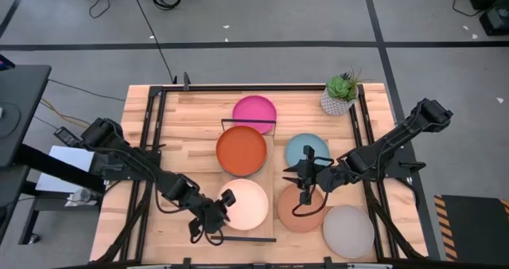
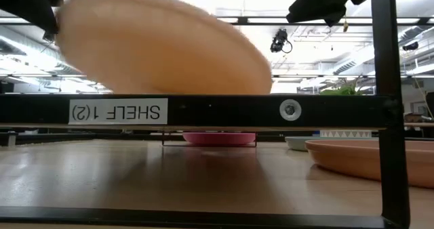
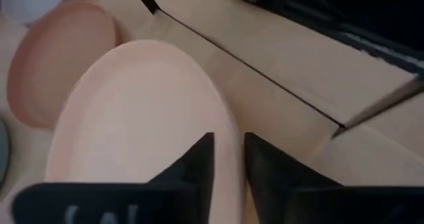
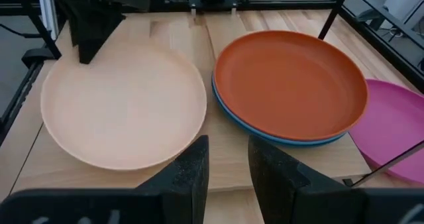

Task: Place and stack plates onto a shelf
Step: Put the light brown plate on the shelf, then adjust the stacked plates

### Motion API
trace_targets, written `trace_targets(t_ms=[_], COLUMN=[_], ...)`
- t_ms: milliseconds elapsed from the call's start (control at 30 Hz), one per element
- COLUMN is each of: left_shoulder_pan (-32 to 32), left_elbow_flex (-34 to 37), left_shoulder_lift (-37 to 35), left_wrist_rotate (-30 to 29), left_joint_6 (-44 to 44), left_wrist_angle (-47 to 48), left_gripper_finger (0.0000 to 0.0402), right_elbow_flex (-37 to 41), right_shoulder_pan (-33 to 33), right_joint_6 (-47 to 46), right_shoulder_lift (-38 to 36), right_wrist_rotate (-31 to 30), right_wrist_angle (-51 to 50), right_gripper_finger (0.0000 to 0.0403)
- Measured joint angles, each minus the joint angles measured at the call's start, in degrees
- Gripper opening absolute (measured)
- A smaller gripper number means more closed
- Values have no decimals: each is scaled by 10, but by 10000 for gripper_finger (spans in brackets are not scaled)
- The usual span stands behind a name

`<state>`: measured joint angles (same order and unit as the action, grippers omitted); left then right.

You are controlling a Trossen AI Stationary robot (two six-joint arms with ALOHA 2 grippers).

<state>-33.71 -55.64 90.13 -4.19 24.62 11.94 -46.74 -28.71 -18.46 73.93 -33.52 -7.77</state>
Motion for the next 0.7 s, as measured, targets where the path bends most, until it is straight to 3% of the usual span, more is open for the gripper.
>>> trace_targets(t_ms=[300, 500, 600, 700], left_shoulder_pan=[3, 11, 15, 14], left_elbow_flex=[0, 1, 29, 81], left_shoulder_lift=[-2, -29, -49, -78], left_wrist_rotate=[-13, -36, -40, -87], left_joint_6=[-36, -128, -166, -186], left_wrist_angle=[-44, 87, 92, 93], left_gripper_finger=[163, 160, 150, 140], right_elbow_flex=[0, 16, 53, 93], right_shoulder_pan=[0, 0, 3, 15], right_joint_6=[0, 2, 5, 2], right_shoulder_lift=[0, 0, 0, 0], right_wrist_rotate=[0, 0, 1, 6], right_wrist_angle=[0, 21, 80, 137], right_gripper_finger=[112, 112, 112, 112])
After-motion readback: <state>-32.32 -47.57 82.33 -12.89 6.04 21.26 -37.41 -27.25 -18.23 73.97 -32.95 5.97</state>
